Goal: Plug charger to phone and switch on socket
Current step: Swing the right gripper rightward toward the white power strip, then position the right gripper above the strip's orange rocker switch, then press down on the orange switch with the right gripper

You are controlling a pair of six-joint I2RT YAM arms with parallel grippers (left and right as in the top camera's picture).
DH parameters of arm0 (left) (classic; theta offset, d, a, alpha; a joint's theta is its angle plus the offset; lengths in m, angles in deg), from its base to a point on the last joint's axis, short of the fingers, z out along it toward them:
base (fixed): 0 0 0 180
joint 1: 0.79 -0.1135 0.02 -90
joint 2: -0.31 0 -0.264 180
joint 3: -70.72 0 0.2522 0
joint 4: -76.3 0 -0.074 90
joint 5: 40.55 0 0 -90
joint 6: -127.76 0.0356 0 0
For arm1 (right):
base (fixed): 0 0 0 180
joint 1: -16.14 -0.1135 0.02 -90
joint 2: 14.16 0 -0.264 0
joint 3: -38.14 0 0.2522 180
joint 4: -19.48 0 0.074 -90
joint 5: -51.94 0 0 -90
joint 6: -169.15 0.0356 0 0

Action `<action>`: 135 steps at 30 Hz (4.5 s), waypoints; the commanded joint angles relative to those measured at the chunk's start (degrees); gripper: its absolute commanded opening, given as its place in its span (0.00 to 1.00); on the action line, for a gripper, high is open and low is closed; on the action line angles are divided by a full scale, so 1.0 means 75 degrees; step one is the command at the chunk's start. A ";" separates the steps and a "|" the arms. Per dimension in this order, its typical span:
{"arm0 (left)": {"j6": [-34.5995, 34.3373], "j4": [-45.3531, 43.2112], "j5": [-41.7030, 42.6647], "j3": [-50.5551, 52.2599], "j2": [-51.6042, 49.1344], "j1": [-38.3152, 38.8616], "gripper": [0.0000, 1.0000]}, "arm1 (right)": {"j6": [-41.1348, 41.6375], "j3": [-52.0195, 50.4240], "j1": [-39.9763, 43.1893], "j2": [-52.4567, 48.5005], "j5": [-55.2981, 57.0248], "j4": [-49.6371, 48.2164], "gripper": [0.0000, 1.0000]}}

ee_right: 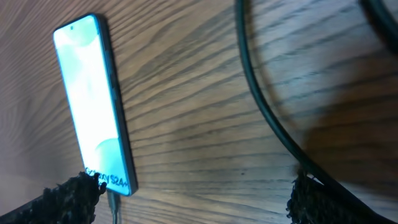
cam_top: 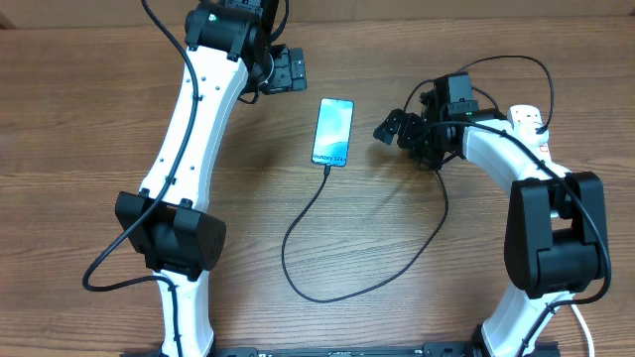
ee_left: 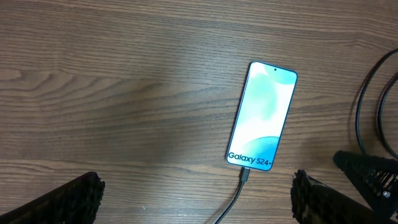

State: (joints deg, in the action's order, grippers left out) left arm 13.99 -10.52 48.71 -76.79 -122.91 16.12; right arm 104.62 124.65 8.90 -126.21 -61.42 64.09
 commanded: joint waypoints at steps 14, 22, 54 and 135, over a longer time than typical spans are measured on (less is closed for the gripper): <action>0.0085 0.0009 -0.0128 0.0012 -0.0070 0.0064 1.00 | -0.1096 0.4628 0.1416 0.0985 0.0822 0.3978 1.00; 0.0085 0.0009 -0.0128 0.0015 -0.0070 0.0064 1.00 | -0.1329 0.5881 0.3544 0.1110 0.1562 0.4607 1.00; 0.0085 0.0009 -0.0128 0.0015 -0.0070 0.0064 1.00 | -0.3206 0.0245 0.6085 0.0845 -0.1781 0.0659 1.00; 0.0085 0.0009 -0.0128 0.0015 -0.0070 0.0064 1.00 | -0.2946 -0.0408 0.4817 -0.0137 -0.1428 -0.0799 1.00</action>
State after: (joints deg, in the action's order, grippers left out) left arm 13.99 -10.41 48.47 -76.79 -122.91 16.12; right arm 81.04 122.42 46.16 -125.99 -68.63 55.74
